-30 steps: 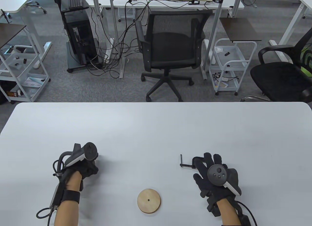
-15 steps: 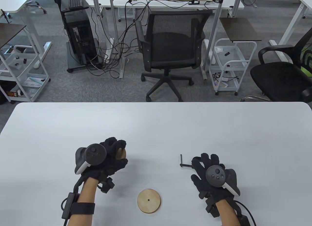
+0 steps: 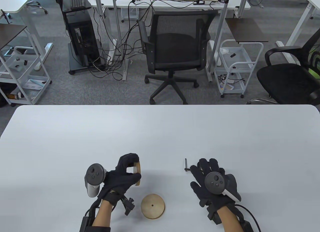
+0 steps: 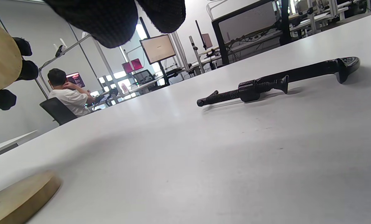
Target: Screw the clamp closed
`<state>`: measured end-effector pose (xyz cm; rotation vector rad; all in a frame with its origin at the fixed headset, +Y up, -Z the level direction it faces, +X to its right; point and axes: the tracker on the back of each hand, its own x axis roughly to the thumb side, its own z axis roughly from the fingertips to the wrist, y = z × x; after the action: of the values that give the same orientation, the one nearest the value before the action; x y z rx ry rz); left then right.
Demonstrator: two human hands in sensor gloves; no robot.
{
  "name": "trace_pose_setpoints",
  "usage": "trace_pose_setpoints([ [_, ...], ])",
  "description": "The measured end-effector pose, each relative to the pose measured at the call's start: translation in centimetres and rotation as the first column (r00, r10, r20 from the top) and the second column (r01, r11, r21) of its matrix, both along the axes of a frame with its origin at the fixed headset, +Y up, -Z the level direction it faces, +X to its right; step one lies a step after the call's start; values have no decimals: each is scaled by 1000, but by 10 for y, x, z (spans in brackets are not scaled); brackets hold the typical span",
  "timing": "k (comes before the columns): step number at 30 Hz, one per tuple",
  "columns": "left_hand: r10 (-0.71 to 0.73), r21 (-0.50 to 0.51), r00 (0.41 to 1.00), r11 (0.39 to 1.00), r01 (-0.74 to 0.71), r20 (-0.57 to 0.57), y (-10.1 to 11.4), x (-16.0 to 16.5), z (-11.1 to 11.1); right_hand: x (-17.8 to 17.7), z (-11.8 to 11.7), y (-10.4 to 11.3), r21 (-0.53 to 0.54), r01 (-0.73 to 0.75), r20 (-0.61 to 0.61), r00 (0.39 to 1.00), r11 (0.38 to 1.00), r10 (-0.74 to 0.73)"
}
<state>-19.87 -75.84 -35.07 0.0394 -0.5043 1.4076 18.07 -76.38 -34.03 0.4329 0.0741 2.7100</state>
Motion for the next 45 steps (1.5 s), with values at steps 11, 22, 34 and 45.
trace_pose_setpoints([
  [11, 52, 6, 998, 999, -52, 27, -4, -7, 13, -17, 6, 3, 17, -16, -61, 998, 1000, 17],
  [22, 140, 106, 990, 985, -139, 1, 18, -19, 23, -91, 25, 18, -71, -48, -338, 941, 996, 21],
  [34, 171, 101, 985, 980, -169, -9, 15, -25, 24, -185, 29, 4, -138, -362, -532, 812, 922, 239],
  [45, 208, 102, 978, 973, -209, 23, 20, -25, 25, -206, 28, -39, -265, -512, -558, 772, 817, 303],
])
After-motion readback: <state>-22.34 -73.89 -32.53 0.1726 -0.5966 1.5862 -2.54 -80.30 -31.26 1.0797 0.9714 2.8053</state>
